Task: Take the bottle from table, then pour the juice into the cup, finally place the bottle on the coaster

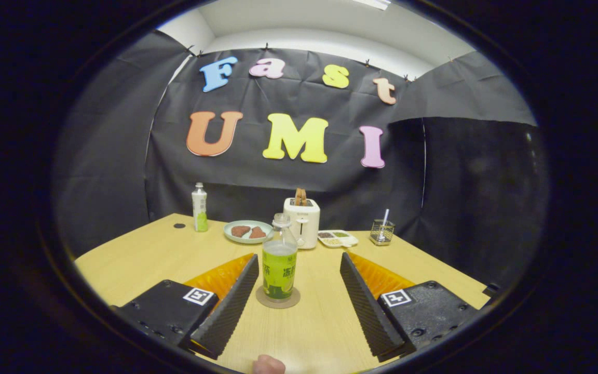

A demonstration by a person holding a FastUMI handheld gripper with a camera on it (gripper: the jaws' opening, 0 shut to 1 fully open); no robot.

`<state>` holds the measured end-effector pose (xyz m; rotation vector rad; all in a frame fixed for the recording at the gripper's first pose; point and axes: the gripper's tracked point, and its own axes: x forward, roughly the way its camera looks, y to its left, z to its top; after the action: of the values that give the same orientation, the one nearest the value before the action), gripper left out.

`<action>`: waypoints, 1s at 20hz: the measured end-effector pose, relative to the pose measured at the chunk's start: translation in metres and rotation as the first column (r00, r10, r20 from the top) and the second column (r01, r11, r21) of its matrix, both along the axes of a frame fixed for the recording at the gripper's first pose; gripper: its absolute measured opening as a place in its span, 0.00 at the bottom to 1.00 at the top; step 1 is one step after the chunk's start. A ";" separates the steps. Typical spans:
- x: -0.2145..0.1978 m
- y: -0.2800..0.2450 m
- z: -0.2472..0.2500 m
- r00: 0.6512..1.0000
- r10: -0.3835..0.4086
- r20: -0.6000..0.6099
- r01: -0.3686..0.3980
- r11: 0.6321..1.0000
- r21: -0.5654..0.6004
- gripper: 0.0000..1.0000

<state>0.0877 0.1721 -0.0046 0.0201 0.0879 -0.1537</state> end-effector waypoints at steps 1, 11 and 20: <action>-0.009 -0.001 0.004 1.000 0.003 0.013 -0.003 1.000 -0.001 1.00; -0.063 -0.012 0.014 0.995 0.031 0.096 -0.036 0.998 0.050 1.00; -0.075 -0.010 0.015 0.990 0.049 0.133 -0.055 0.998 0.042 1.00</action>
<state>0.0126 0.1624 0.0099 0.0736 -0.0400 -0.0975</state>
